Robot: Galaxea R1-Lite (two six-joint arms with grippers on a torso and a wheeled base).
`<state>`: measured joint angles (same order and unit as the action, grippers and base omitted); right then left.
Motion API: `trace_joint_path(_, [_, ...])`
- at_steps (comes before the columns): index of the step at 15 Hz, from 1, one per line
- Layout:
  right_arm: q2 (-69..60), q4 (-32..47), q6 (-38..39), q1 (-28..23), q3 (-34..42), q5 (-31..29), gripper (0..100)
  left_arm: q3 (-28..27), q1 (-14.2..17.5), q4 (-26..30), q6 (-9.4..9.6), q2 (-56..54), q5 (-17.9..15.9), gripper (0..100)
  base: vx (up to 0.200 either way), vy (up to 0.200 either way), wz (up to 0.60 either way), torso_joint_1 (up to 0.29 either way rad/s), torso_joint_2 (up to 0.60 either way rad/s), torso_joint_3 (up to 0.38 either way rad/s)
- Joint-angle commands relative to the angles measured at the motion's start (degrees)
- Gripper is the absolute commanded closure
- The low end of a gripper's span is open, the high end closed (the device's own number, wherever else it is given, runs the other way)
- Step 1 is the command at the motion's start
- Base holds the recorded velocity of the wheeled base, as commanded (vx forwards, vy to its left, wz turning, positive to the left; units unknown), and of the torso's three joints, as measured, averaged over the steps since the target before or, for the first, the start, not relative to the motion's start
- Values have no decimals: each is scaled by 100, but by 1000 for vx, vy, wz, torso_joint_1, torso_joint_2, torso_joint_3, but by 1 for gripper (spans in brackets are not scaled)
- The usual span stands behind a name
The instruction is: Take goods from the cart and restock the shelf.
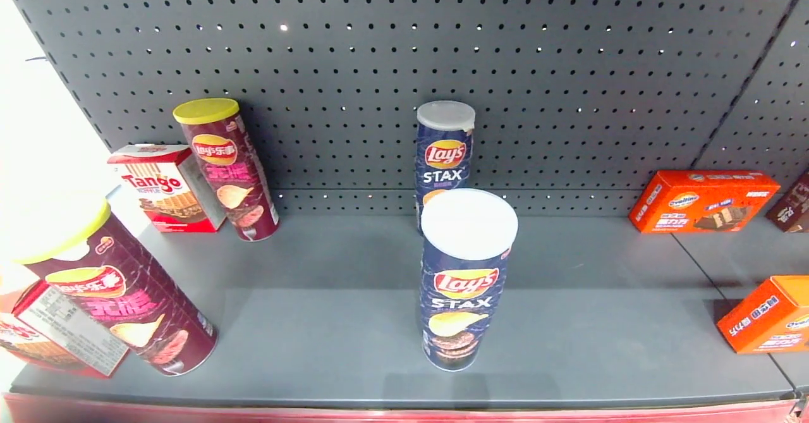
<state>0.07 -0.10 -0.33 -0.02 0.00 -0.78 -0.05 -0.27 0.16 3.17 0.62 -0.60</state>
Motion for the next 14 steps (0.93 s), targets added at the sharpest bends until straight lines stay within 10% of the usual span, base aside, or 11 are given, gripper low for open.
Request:
trace_joint_path(1, [10, 1, -2, 2, 0, -1, 0, -4, 9, 2, -124, -1, 7, 0, 0, 0, 0, 0, 0, 0])
trace_joint_path(14, [1, -8, -2, 2, 0, -1, 0, -4, 9, 2, -247, -1, 7, 0, -15, 0, 0, 1, 0, 1])
